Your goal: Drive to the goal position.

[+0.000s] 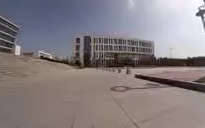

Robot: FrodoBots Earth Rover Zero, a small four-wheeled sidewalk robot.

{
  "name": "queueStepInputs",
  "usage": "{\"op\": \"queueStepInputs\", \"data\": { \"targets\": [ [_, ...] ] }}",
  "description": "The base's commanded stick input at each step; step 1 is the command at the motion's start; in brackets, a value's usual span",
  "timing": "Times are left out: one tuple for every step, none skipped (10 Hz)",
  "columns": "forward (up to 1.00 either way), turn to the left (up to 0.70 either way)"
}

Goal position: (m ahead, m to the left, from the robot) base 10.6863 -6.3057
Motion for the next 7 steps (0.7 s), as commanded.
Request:
{"op": "queueStepInputs", "data": {
  "targets": [
    [0.70, 0.00],
    [0.70, 0.00],
    [0.70, 0.00],
    [0.70, 0.00],
    [0.70, 0.00],
    [0.70, 0.00],
    [0.70, 0.00]
  ]
}}
